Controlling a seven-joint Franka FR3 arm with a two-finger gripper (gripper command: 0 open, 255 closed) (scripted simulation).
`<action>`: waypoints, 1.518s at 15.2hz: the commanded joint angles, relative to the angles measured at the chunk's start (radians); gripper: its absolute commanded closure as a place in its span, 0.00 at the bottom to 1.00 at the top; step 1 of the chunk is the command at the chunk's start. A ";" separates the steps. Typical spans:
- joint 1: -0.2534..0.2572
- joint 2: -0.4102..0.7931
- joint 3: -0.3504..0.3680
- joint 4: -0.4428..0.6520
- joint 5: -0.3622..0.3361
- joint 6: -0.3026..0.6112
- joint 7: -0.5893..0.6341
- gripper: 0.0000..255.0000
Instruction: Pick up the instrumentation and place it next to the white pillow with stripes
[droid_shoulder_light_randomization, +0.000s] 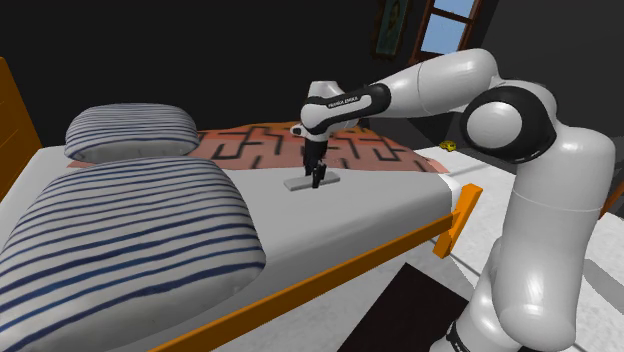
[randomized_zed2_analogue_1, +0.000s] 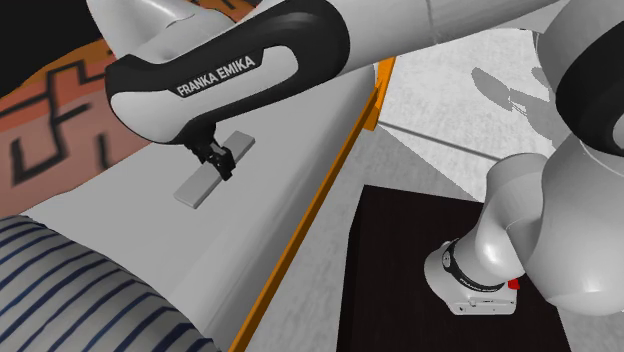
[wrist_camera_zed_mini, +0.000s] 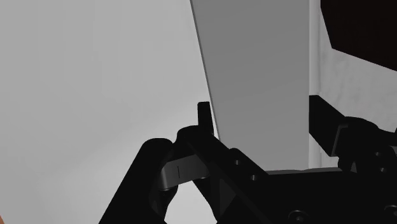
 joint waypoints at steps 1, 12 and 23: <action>-0.001 -0.007 -0.002 0.022 -0.003 -0.029 0.001 1.00; 0.000 -0.036 -0.005 0.134 -0.015 -0.168 0.009 1.00; -0.012 0.097 0.003 0.392 0.020 -0.298 0.016 1.00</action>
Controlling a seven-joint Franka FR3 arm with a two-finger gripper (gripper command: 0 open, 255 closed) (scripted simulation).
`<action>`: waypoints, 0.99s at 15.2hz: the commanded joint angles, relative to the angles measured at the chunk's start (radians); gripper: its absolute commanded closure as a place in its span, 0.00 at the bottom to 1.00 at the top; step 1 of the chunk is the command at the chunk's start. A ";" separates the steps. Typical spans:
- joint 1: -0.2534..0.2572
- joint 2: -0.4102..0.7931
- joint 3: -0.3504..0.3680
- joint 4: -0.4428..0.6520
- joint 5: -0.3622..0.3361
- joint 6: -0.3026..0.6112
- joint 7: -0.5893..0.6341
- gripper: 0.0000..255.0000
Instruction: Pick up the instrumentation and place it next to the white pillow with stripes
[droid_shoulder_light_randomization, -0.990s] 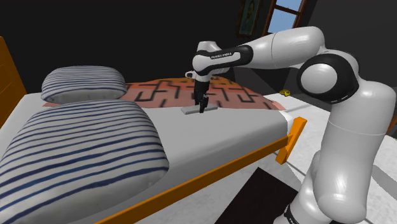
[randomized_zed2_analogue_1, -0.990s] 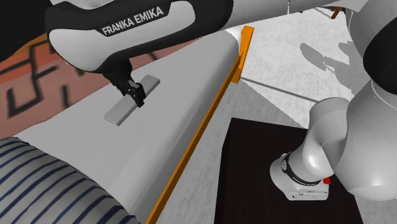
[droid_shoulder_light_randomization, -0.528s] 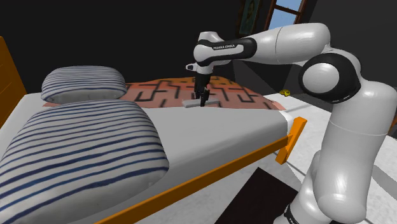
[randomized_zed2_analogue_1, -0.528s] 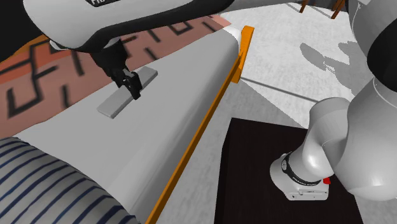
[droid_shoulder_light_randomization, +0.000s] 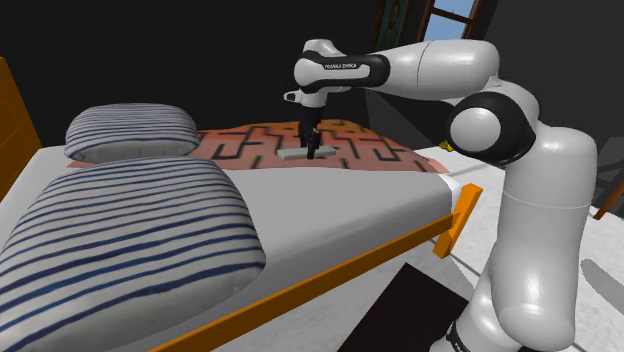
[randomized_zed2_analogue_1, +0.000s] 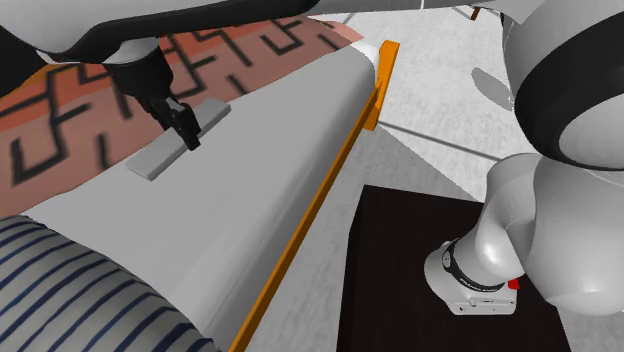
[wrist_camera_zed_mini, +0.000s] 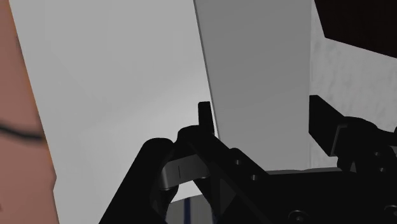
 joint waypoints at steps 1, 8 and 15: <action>-0.002 0.027 0.003 0.022 0.008 0.005 0.001 1.00; 0.002 0.029 0.005 -0.070 0.009 0.098 -0.002 1.00; 0.004 0.042 0.007 -0.146 0.015 0.186 -0.007 1.00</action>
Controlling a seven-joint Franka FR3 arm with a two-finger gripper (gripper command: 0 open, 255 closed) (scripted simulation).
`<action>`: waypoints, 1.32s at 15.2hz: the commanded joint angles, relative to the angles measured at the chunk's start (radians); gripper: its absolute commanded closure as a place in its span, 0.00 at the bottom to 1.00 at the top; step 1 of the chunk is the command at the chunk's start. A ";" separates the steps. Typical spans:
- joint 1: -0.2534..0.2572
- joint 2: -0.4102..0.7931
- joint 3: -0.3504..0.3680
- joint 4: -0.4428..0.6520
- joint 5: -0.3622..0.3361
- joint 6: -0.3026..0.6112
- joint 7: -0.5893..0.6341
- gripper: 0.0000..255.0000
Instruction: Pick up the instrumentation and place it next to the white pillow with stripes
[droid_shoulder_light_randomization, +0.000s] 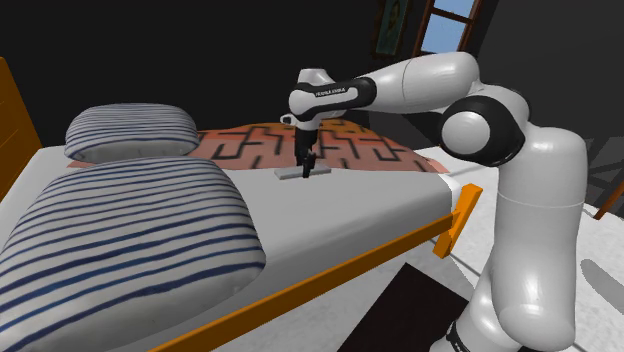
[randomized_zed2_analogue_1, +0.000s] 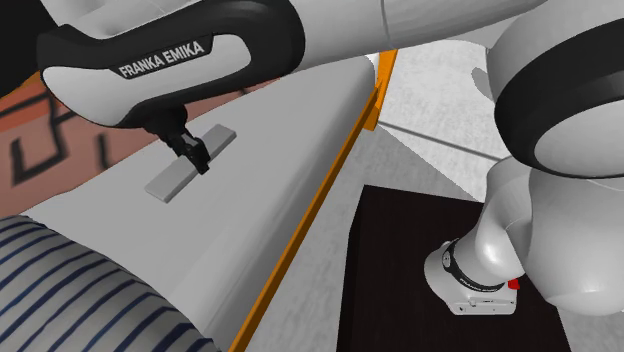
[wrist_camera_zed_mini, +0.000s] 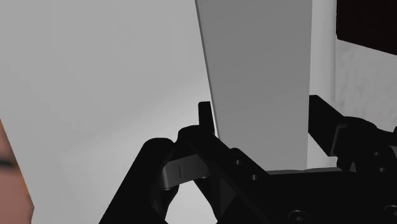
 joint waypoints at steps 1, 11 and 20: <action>0.001 0.005 0.001 -0.021 0.002 0.026 -0.001 1.00; -0.001 0.044 0.007 -0.102 0.017 0.145 -0.012 1.00; -0.005 0.094 0.016 -0.155 0.036 0.246 -0.024 1.00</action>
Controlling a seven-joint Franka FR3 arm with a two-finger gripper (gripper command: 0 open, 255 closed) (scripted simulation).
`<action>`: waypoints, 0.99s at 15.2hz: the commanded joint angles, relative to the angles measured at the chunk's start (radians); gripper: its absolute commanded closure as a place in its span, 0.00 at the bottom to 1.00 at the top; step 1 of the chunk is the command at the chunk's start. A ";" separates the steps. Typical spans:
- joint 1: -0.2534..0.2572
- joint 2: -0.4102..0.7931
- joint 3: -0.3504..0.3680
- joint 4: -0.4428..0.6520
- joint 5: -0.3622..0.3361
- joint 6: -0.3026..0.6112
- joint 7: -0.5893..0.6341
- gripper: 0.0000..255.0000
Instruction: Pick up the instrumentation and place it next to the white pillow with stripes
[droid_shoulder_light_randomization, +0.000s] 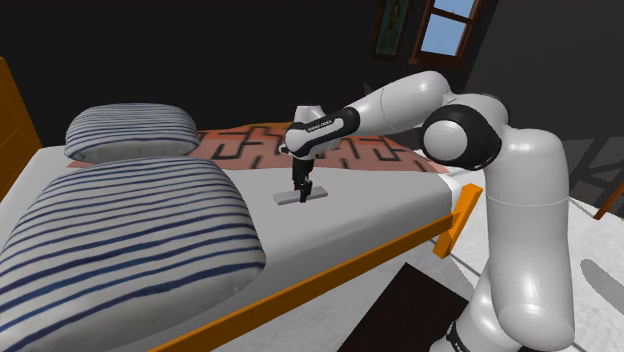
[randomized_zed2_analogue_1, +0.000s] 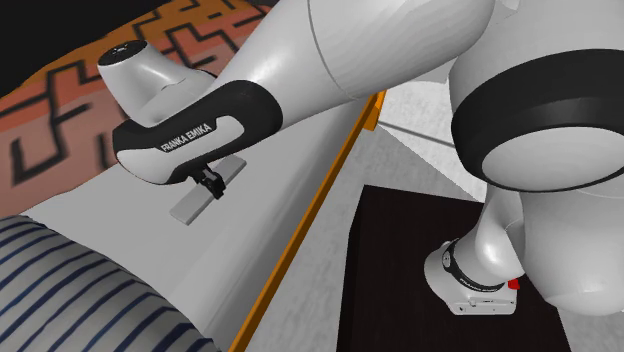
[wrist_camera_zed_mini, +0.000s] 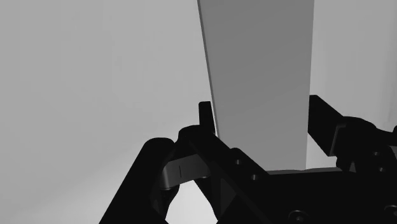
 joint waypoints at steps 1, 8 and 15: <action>0.000 0.011 0.003 -0.016 0.005 0.027 -0.001 1.00; 0.000 0.011 0.003 -0.016 0.005 0.027 -0.001 1.00; 0.000 0.011 0.003 -0.016 0.005 0.027 -0.002 0.00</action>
